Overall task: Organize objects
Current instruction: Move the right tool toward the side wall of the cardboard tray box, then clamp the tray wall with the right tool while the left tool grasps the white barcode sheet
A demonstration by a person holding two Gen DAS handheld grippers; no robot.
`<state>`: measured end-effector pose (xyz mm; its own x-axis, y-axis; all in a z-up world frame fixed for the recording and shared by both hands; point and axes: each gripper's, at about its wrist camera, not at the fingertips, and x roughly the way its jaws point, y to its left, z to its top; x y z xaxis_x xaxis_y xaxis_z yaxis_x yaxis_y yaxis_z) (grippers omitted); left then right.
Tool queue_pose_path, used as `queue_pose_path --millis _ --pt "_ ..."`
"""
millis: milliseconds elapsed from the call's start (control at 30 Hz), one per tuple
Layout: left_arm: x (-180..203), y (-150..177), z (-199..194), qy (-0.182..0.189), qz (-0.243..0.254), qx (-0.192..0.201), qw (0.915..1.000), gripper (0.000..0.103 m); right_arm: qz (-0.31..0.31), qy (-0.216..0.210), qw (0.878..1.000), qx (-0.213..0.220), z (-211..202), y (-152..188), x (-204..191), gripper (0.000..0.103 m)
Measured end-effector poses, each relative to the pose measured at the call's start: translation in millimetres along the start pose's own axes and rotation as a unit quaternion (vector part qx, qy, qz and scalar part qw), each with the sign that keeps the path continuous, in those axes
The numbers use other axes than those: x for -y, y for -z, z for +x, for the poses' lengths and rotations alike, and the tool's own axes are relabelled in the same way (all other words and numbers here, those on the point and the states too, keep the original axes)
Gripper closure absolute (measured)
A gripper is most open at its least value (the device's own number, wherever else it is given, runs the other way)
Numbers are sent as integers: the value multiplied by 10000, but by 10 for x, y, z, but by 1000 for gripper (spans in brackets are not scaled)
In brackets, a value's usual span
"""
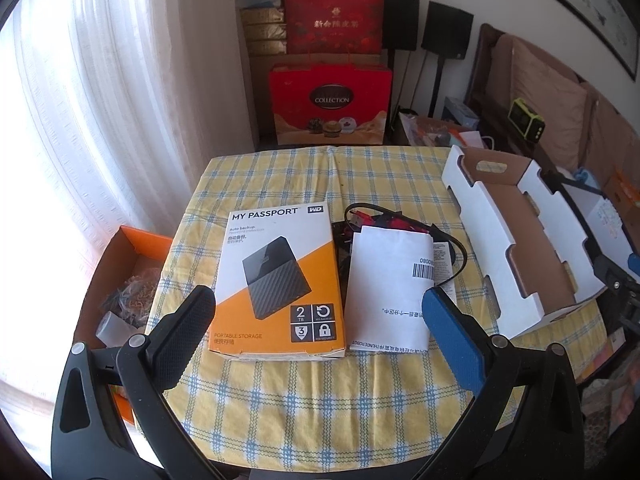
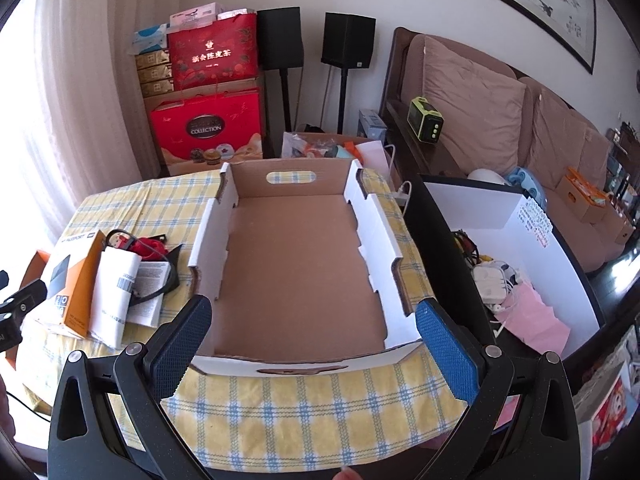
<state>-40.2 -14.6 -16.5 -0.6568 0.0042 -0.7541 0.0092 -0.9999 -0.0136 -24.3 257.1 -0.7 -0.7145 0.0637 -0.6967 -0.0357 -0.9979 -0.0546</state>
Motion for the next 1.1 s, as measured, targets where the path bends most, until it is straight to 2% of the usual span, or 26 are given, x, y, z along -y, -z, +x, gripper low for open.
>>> queue_pose_path --millis 267,433,500,633,833,900,967,1100 --pt "-251 -87 122 -31 -80 -50 10000 0 292 267 9985 -389 375 -68 540 0" --pt "-367 -113 301 118 -145 -338 9993 0 414 226 9969 -634 548 -83 760 0" --pt "-352 -120 330 346 -156 -382 9985 0 432 227 9963 -706 606 -81 811 1" --pt "-137 -155 332 729 92 -389 9965 0 429 176 9958 -794 699 -69 861 3" --pt "321 -140 405 1042 642 -595 9907 1 319 167 9951 -925 785 -30 833 10" --pt "466 -123 456 1103 801 -683 9883 5 269 177 9947 -972 820 -16 820 14" --pt "592 -87 515 1076 983 -800 9861 14 248 181 9943 -1022 856 1 814 18" --pt "806 -22 548 1084 1344 -838 9814 19 255 143 9937 -1078 903 29 807 20"
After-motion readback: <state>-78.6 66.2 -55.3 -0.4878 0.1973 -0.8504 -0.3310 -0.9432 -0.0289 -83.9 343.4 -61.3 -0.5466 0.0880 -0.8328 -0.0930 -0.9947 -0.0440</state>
